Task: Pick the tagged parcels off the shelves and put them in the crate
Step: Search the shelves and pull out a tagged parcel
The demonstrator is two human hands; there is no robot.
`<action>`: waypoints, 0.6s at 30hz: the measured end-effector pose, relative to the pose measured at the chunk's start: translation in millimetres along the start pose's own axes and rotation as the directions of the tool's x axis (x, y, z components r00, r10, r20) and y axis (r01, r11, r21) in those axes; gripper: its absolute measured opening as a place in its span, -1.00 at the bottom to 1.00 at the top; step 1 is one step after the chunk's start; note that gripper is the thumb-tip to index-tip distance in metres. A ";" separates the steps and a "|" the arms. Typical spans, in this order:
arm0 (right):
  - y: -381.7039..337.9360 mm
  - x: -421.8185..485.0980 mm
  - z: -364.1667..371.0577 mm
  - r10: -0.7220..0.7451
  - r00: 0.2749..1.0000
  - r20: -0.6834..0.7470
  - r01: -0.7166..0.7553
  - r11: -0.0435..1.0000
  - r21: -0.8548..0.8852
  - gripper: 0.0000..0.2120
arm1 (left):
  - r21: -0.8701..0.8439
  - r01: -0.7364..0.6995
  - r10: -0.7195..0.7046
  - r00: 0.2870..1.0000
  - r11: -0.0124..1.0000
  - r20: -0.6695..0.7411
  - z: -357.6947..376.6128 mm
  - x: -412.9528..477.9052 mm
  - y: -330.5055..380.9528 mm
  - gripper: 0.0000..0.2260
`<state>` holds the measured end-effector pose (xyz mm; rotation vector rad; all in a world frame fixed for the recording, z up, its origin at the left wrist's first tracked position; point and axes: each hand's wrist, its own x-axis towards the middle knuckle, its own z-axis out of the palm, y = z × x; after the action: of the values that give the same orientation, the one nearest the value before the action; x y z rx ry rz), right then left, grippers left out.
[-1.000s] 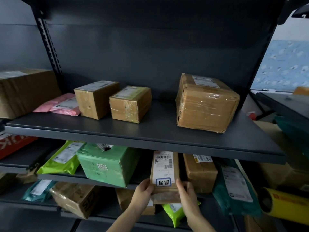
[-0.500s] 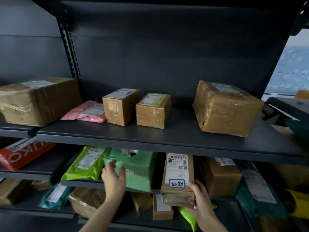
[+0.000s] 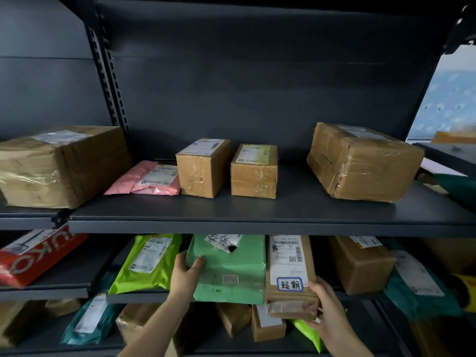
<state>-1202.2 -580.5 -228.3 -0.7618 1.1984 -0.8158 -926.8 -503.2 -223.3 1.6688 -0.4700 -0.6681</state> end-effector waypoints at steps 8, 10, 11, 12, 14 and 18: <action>24.6 -14.3 -53.1 0.025 0.998 -0.052 -0.026 0.999 -0.020 -0.72 | -0.131 0.017 0.006 0.986 0.991 0.167 -7.7 -58.0 -24.4 -0.57; 26.8 -20.3 -64.1 0.041 0.998 -0.048 -0.042 0.999 -0.021 -0.68 | -0.122 0.000 0.024 0.981 0.993 0.195 -9.7 -73.6 -29.4 -0.55; 27.6 -23.8 -69.2 0.049 0.998 -0.042 -0.050 0.999 -0.015 -0.67 | -0.115 -0.007 0.030 0.980 0.993 0.199 -9.8 -80.7 -31.9 -0.54; 27.9 -25.9 -71.8 0.055 0.998 -0.030 -0.055 0.998 -0.011 -0.66 | -0.112 -0.014 0.036 0.980 0.994 0.197 -10.3 -85.5 -34.6 -0.53; 27.1 -28.1 -77.1 0.058 0.998 -0.010 -0.058 0.998 0.000 -0.65 | -0.104 -0.027 0.046 0.981 0.994 0.191 -9.0 -93.1 -38.0 -0.50; 26.3 -32.3 -85.1 0.038 0.999 0.028 -0.037 0.999 -0.015 -0.65 | -0.089 -0.032 0.047 0.984 0.996 0.171 -5.6 -104.1 -44.0 -0.46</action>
<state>-1287.2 -545.9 -251.9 -0.7582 1.1910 -0.7640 -1003.8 -423.9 -247.8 1.5239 -0.5886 -0.7974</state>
